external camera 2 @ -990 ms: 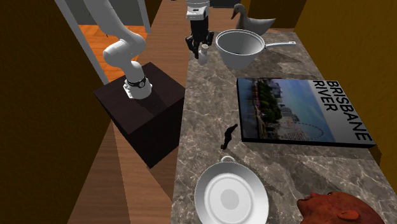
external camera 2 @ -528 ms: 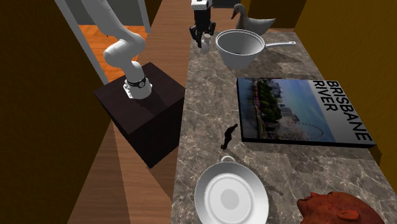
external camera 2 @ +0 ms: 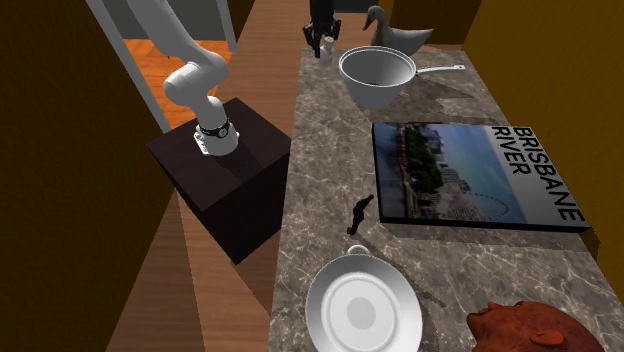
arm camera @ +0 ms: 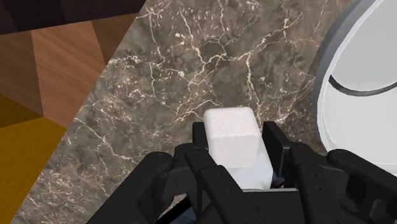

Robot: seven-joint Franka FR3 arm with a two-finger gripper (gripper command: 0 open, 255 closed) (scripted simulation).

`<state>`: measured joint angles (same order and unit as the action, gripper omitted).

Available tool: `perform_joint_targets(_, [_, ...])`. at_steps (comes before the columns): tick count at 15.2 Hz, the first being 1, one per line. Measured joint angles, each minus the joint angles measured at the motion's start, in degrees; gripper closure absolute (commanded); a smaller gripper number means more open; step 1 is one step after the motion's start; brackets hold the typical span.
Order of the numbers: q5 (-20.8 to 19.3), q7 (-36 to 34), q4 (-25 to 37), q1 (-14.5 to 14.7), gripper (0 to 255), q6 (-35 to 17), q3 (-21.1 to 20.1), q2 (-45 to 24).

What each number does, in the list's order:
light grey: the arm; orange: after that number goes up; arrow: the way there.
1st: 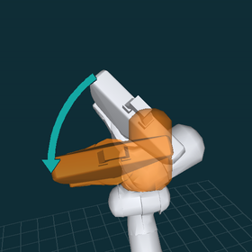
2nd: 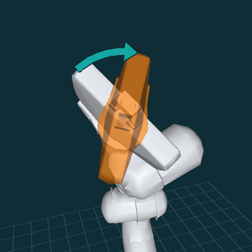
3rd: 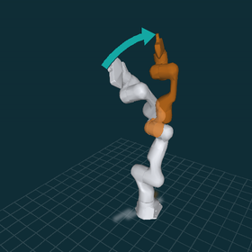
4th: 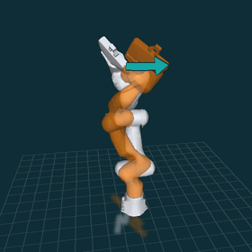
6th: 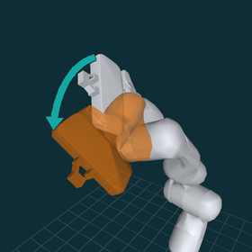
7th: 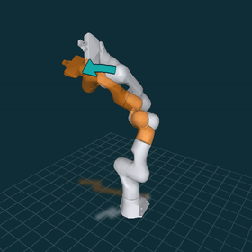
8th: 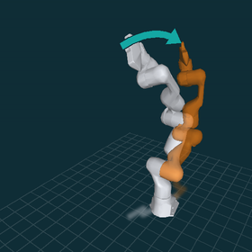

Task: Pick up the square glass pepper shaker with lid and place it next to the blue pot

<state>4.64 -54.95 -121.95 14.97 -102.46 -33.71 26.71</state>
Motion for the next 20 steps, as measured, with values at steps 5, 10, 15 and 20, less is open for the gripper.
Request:
perform_joint_targets(5, [0.38, -7.41, 3.53, 1.05, 255, 1.17, -6.22, -2.56])
perform_joint_targets(10, [-1.57, -16.58, 10.82, 0.82, 255, 3.54, -14.34, -8.43])
perform_joint_targets(15, [-7.98, -27.86, 19.08, -0.02, 255, 5.64, -24.66, -18.53])
perform_joint_targets(20, [-22.76, -43.38, 29.59, 6.69, 255, 10.55, -32.38, -36.47])
